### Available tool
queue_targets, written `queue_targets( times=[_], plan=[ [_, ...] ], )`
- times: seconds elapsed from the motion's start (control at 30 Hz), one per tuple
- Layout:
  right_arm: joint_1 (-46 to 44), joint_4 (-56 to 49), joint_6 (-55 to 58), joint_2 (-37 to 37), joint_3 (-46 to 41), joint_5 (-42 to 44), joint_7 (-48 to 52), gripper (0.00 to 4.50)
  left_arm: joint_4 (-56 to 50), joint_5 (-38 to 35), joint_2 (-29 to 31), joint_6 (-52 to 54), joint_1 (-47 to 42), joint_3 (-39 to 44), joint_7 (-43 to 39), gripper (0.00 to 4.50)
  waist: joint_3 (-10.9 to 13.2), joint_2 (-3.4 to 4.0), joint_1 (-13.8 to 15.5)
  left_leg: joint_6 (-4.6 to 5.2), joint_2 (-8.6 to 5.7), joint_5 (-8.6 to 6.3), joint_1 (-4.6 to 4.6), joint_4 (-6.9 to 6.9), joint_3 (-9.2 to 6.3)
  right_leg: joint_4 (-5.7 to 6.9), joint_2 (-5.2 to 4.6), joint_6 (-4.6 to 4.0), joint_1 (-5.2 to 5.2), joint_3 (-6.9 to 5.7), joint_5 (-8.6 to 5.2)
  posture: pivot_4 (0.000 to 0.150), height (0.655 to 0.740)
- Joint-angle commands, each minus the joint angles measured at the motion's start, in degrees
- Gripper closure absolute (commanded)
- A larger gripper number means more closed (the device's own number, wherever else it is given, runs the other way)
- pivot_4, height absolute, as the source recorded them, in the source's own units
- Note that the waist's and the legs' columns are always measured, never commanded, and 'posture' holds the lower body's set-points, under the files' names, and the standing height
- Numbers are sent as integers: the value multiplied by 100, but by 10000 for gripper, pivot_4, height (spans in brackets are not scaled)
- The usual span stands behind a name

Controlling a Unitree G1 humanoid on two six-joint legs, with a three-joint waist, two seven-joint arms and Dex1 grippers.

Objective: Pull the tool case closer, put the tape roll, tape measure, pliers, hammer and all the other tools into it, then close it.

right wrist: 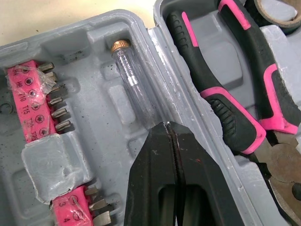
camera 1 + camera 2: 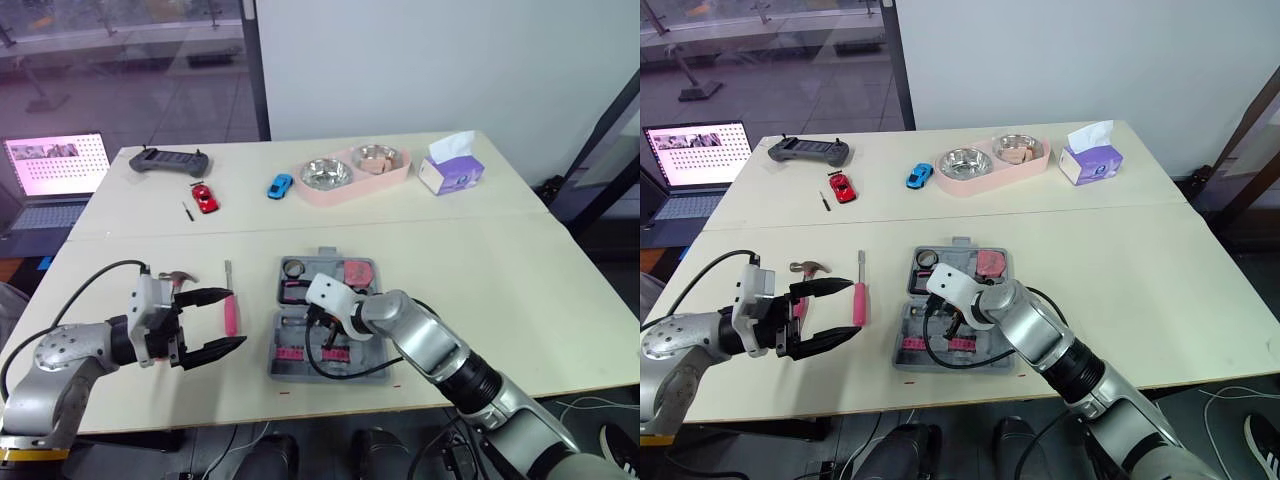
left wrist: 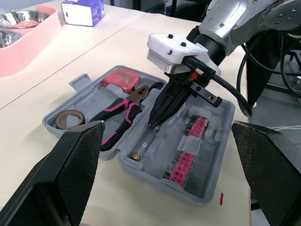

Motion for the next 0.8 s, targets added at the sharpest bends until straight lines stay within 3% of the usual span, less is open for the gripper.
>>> queue_targets(
  times=[0.03,0.2,0.37,0.53,0.63,0.8],
  plan=[
    [247,244,346,32,122,13,-24,44619,-155,-83,102,-4,-50,152,-32,0,-4,-1,-3,0,0,0,1,-1,0,0,0,0,1,0,0,1500,7400],
    [122,-434,-380,277,-809,344,-53,44619,-118,-94,127,-3,-48,154,-42,0,-4,-2,-15,0,1,0,2,-2,0,-1,1,0,2,0,0,1500,7400],
    [214,-2103,-489,-391,-2191,1088,426,44619,-20,-136,283,50,95,363,-107,0,5,4,-4,0,1,0,-11,-2,0,-1,1,2,-10,0,1,1500,7400],
    [1301,-2910,-426,-1476,-3581,1717,964,44619,508,47,474,-177,431,864,-215,0,4,0,25,5,3,-3,-9,-7,-1,-15,-1,5,-1,-2,-4,1500,7400],
    [2617,-2750,-821,-2036,-4713,1909,1335,35887,1111,347,627,-588,759,1278,-244,0,5,0,23,9,3,-5,-11,-4,6,-24,-10,-8,3,0,-14,1500,7400],
    [4316,-1999,-2133,-2349,-6009,1873,1766,10744,2085,596,841,-1077,1129,1943,-208,0,5,-1,62,17,6,-10,-6,-2,20,-34,-11,-6,11,5,-19,1500,7400]
  ],
)
